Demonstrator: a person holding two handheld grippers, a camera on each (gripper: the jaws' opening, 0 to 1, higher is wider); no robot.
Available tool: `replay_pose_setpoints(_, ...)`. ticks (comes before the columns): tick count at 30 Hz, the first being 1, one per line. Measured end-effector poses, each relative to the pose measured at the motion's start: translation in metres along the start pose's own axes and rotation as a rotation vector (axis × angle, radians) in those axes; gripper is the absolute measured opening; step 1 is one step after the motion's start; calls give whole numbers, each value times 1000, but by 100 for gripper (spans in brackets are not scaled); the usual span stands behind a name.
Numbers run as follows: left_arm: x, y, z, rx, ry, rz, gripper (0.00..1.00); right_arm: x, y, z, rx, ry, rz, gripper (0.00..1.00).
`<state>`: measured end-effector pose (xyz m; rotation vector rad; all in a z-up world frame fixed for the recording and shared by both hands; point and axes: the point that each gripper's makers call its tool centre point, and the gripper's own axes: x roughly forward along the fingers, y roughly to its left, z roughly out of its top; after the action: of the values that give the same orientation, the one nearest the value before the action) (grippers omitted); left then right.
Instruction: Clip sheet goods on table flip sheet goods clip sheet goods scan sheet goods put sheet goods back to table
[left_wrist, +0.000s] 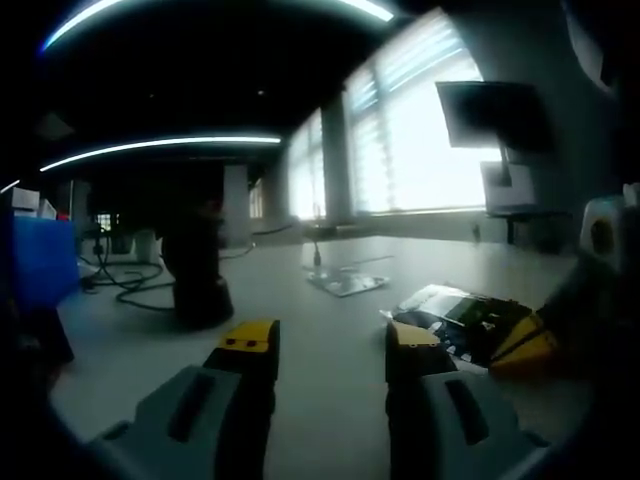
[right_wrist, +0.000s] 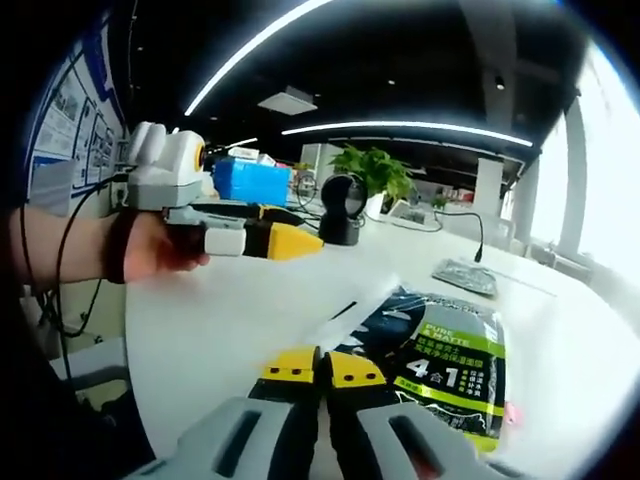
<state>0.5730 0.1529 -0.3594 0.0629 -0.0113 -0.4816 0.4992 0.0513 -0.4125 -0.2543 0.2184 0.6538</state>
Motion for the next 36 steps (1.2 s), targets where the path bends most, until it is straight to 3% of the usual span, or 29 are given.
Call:
replay_pose_setpoints(6, 0, 0, 0, 2, 0, 0, 35, -1, -3, 2, 52, 6, 9, 0)
replay_pose_setpoints(20, -1, 1, 1, -2, -6, 3, 35, -11, -24, 24, 168, -46, -6, 0)
replay_pose_setpoints(36, -1, 1, 2, -5, -8, 5, 35, -28, -68, 56, 259, -136, -77, 0)
